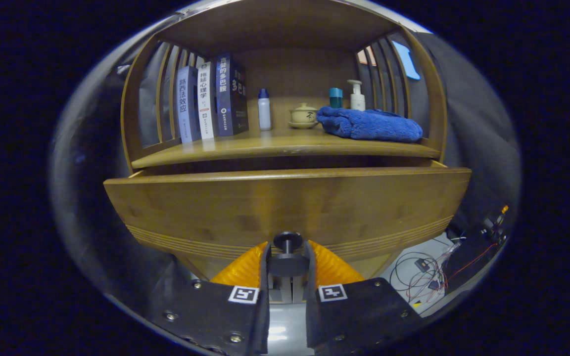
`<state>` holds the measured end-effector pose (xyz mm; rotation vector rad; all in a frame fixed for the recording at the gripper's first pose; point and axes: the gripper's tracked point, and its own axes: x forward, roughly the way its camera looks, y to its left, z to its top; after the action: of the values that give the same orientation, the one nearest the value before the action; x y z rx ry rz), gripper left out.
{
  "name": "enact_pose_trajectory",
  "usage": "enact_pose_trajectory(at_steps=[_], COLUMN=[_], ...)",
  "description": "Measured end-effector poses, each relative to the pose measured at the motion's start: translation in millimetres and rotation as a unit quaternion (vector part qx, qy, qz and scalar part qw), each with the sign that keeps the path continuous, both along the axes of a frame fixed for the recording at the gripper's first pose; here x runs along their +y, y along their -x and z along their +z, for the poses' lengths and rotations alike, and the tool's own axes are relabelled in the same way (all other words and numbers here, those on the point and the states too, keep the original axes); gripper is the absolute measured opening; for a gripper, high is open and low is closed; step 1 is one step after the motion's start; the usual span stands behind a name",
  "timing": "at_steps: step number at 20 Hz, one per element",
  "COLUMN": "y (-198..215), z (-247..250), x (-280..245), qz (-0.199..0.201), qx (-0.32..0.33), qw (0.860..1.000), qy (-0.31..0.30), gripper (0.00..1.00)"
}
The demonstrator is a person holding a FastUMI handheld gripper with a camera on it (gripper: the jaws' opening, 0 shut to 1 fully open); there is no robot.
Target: Pull open the drawer, take out the items inside it, and place them on the countertop above the cabinet.
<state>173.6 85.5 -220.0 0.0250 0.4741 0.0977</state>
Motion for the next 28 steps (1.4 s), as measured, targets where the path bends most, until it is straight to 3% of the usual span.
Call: enact_pose_trajectory(at_steps=[10,19,28], y=[69.9,106.0,105.9], z=[-3.8,-2.1,-3.2], x=[-11.8,-14.2,-13.6], qz=[-0.015,-0.030,-0.027], qx=[0.032,0.032,0.030], qw=[0.999,0.999,0.999], qy=[0.013,-0.011,-0.016], gripper=[0.30,0.30,0.30])
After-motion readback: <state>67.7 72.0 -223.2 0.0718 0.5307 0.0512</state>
